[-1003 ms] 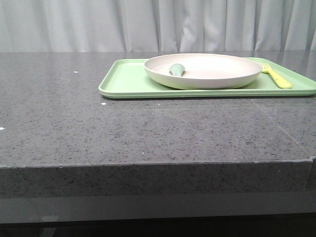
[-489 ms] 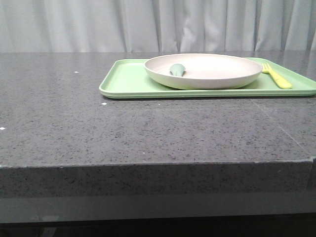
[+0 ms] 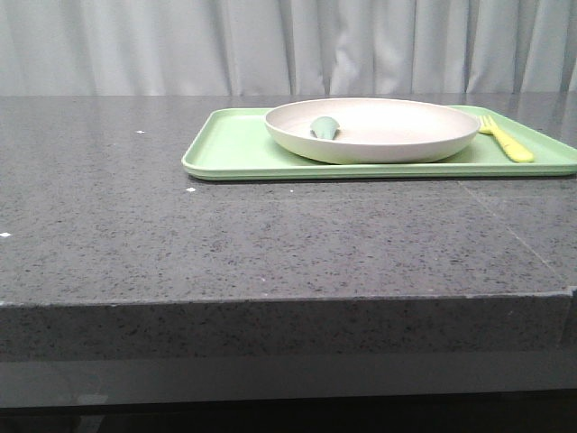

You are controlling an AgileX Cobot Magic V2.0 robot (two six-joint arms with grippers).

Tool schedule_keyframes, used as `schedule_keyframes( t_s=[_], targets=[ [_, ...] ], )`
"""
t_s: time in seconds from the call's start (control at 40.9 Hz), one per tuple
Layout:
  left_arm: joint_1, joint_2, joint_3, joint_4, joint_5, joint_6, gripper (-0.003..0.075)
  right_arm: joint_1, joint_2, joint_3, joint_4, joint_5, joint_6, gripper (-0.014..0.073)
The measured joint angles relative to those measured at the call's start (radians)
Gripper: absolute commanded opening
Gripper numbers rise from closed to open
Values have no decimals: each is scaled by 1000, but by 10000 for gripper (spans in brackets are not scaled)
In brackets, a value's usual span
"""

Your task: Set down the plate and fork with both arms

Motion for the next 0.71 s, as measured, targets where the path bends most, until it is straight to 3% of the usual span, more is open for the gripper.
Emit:
schedule_keyframes(
  t_s=[0.245, 0.71],
  targets=[
    [89, -60, 106, -2, -25, 0, -18, 0, 0, 0, 0, 0, 0, -116],
    [102, -60, 179, -3, -90, 0, -18, 0, 0, 0, 0, 0, 0, -116]
  ],
)
